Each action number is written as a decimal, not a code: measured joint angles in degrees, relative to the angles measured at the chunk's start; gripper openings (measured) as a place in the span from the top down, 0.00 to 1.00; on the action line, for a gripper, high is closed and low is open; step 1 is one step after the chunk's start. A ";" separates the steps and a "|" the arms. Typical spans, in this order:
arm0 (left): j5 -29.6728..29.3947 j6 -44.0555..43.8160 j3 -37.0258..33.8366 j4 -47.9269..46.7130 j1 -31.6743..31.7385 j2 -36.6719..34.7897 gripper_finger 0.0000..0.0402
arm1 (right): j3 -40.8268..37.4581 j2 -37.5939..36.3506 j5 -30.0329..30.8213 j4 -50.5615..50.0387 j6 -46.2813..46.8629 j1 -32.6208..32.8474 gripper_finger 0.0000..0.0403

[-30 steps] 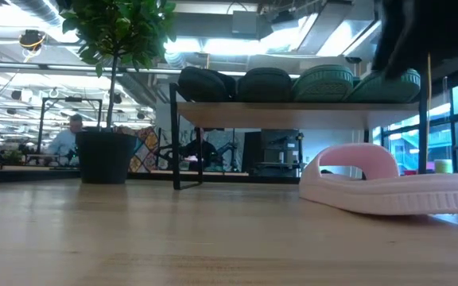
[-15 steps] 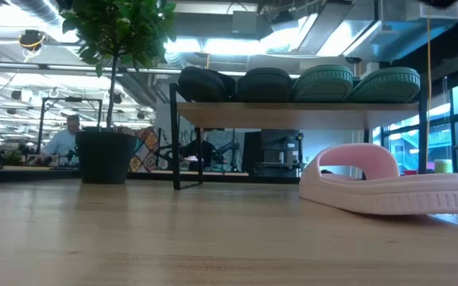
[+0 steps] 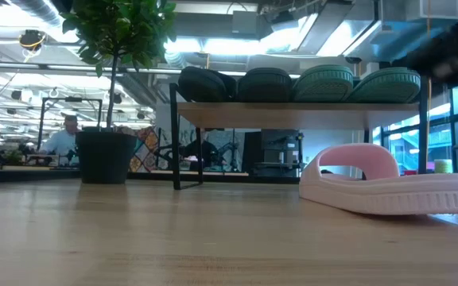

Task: Pick and place slides into the shelf
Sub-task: Put the left pink slides under the shelf, then put the pink slides under the shelf

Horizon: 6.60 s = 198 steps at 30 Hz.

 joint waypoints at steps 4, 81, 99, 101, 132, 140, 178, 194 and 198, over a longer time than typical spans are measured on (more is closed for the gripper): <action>0.14 -0.86 0.00 -1.28 0.01 0.01 0.81 | -3.54 0.00 0.01 0.67 -2.81 0.00 0.49; 0.05 -2.14 0.00 -2.67 0.01 0.37 0.81 | 1.48 -4.65 20.18 -16.53 -6.98 -12.79 0.49; -2.81 0.88 0.00 -3.29 0.02 0.39 0.81 | 1.43 -11.69 3.63 -24.50 29.74 7.21 0.49; -2.91 0.88 0.00 -3.38 0.02 0.37 0.81 | 1.43 -11.62 3.52 -26.33 34.56 9.60 0.49; -4.88 0.73 0.00 -4.37 0.02 0.37 0.81 | 1.28 5.89 3.36 -40.77 43.93 14.73 0.49; -4.97 0.70 0.00 -4.39 0.02 0.37 0.81 | 1.30 5.88 3.34 -40.77 44.02 14.71 0.49; -6.33 0.40 0.00 -4.30 0.02 0.37 0.81 | 7.43 5.81 19.33 -41.71 24.61 1.18 0.97; -6.02 0.40 0.00 -4.37 0.02 0.38 0.81 | 1.13 5.79 25.32 -32.06 12.80 -9.58 0.97; -5.97 0.40 0.00 -4.37 0.01 0.39 0.81 | 1.06 5.81 28.88 -32.16 12.49 -11.56 0.97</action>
